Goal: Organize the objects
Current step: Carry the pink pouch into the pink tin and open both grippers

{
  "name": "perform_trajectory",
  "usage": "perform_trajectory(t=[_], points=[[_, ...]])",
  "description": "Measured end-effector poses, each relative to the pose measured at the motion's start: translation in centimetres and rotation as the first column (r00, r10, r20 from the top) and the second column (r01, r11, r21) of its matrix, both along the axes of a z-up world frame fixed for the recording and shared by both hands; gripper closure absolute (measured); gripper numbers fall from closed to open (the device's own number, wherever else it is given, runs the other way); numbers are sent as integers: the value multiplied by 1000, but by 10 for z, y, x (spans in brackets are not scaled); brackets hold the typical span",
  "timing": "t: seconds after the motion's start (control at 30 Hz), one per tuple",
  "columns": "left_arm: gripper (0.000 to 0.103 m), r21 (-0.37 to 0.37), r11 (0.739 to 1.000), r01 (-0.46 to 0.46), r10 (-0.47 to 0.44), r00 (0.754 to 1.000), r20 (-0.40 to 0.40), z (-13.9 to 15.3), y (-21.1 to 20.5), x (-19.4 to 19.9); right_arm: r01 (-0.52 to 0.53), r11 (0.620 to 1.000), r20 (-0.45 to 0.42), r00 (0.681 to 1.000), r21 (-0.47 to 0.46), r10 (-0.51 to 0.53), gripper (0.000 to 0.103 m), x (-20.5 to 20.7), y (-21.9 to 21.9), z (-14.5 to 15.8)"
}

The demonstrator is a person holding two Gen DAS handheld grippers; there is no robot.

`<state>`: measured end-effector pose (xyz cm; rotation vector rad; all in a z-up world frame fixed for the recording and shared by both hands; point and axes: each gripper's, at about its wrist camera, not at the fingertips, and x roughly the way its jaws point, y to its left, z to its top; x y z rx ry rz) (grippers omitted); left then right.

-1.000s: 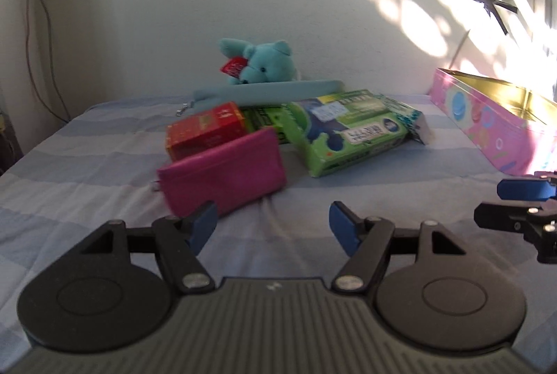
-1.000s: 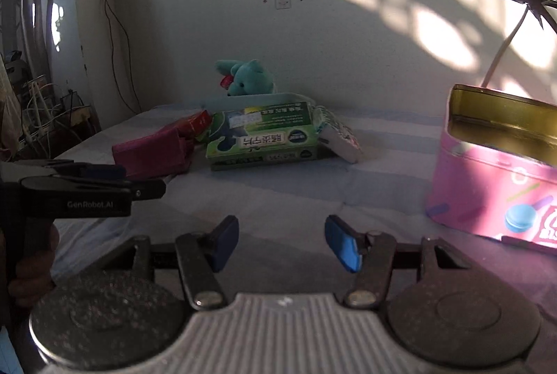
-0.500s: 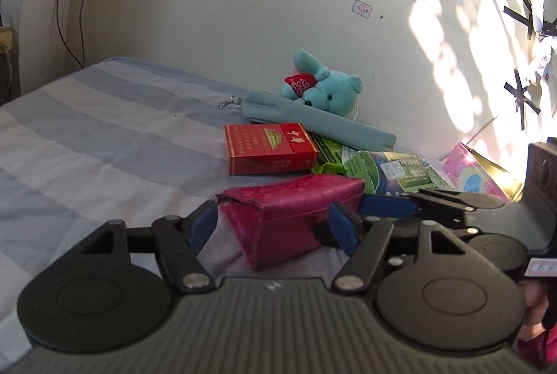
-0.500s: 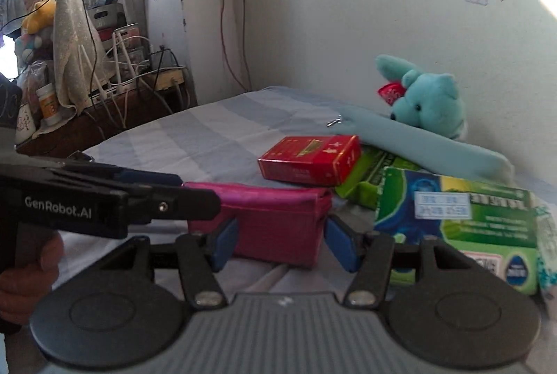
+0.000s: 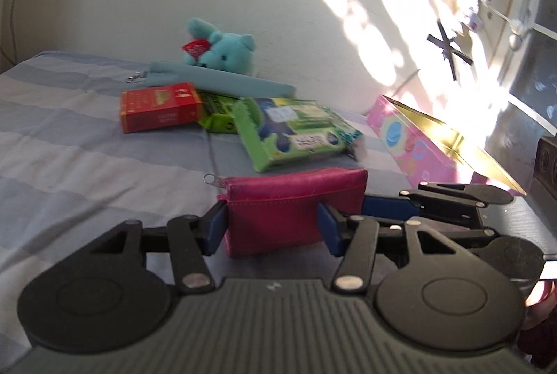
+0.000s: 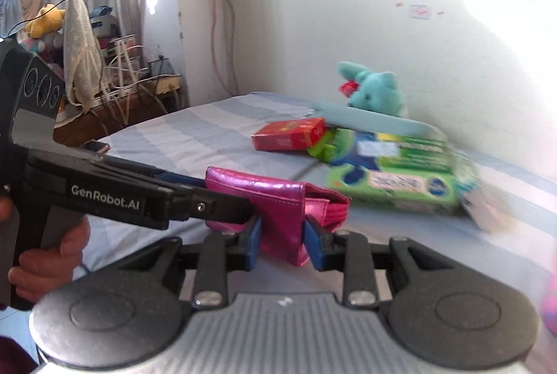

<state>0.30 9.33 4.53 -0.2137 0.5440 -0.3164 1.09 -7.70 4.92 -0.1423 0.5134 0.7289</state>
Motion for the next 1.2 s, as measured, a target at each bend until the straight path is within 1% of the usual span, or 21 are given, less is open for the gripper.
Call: perform_trajectory(t=[0.1, 0.17, 0.2, 0.27, 0.3, 0.37, 0.43, 0.5, 0.63, 0.67, 0.73, 0.83, 0.93, 1.0, 1.03, 1.1, 1.2], points=[[46, 34, 996, 82, -83, 996, 31, 10, -34, -1, 93, 995, 43, 995, 25, -94, 76, -22, -36, 4], [46, 51, 990, 134, -137, 989, 63, 24, -61, 5, 158, 986, 83, 983, 47, -161, 76, -31, -58, 10], [46, 59, 986, 153, -158, 984, 79, 31, -73, 9, 195, 979, 117, 973, 55, -200, 76, -34, -71, 16], [46, 91, 976, 197, -208, 969, 130, 48, -105, 19, 257, 964, 174, 949, 64, -265, 75, -36, -93, 26], [46, 110, 969, 219, -235, 959, 160, 56, -123, 24, 295, 952, 198, 932, 80, -305, 75, -34, -107, 33], [46, 137, 958, 254, -278, 937, 210, 69, -155, 35, 351, 929, 222, 902, 117, -369, 75, -28, -134, 44], [46, 167, 944, 286, -321, 915, 244, 75, -188, 51, 412, 900, 245, 866, 140, -435, 75, -18, -165, 51], [46, 187, 931, 314, -355, 900, 253, 75, -218, 66, 468, 872, 249, 836, 140, -489, 74, -5, -190, 51], [46, 213, 916, 339, -382, 899, 214, 62, -269, 100, 574, 812, 206, 787, 105, -582, 72, 28, -229, 39], [46, 220, 914, 341, -386, 899, 208, 59, -277, 106, 591, 801, 196, 777, 96, -598, 72, 35, -235, 36], [46, 230, 911, 342, -388, 900, 197, 53, -295, 120, 637, 768, 186, 748, 66, -637, 72, 48, -247, 28], [46, 266, 913, 310, -368, 906, 208, 48, -314, 131, 683, 731, 164, 719, 18, -676, 72, 64, -257, 16], [46, 316, 912, 263, -337, 918, 207, 43, -324, 136, 733, 680, 193, 670, -20, -717, 67, 71, -257, 7], [45, 305, 917, 256, -321, 929, 185, 43, -320, 137, 740, 673, 190, 660, 6, -727, 67, 65, -259, 4], [45, 284, 923, 261, -318, 931, 177, 44, -315, 136, 737, 676, 184, 661, 26, -728, 67, 61, -261, 5], [45, 271, 927, 260, -312, 935, 171, 46, -308, 129, 734, 678, 186, 661, 43, -727, 67, 52, -259, 6], [45, 252, 931, 263, -313, 931, 188, 53, -296, 111, 733, 676, 184, 656, 76, -732, 67, 40, -254, 9]])
